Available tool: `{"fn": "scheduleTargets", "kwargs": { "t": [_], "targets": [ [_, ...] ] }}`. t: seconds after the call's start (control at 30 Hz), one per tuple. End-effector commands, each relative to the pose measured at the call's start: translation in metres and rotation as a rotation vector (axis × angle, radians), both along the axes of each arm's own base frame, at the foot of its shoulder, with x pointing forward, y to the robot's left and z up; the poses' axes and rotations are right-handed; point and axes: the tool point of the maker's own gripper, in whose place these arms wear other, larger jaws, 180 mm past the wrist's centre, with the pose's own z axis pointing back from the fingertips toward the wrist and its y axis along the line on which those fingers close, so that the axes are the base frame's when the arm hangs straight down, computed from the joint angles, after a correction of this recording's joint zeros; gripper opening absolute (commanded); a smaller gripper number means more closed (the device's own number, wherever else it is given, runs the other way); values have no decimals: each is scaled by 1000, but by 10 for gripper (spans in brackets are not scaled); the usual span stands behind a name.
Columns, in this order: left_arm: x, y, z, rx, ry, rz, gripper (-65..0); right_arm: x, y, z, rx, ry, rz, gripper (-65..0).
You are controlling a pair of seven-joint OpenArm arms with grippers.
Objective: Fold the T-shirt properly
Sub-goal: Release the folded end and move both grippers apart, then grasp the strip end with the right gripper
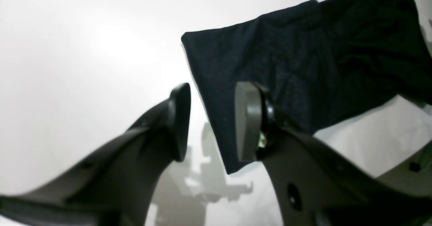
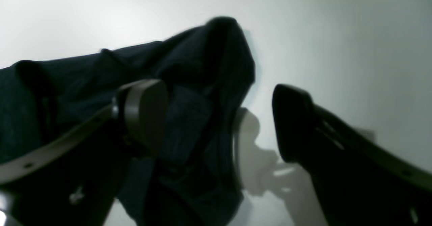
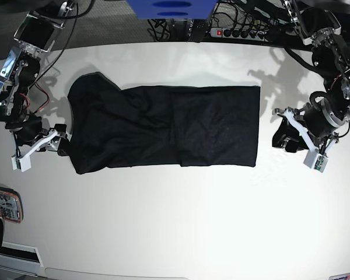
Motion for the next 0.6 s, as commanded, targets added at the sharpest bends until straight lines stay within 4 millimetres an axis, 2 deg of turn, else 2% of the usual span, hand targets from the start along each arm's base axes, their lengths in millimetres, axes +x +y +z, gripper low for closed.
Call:
{"fn": "scheduleTargets", "kwargs": {
  "t": [0.0,0.13,0.2,0.33,0.57],
  "targets": [
    [5,-1,12,0,-50,-8,-435,8,-4,10,-3,-38,1,-185],
    [4,-2,12,-5,-47,-14,-436,2,-9,-16,40,35,-27,-185],
    [-2,-2,4,-2,-21,-11,-436,-3,-11,-28,60,72,-39,-185],
    [-7,-1,0,-5,-6,-10,-436,-9,-11,-44,88,119,-50,-185],
    [-15,-2,-7,-13,17,-6,-436,-17,8,-76,127,212,-10,-185]
  ]
}}
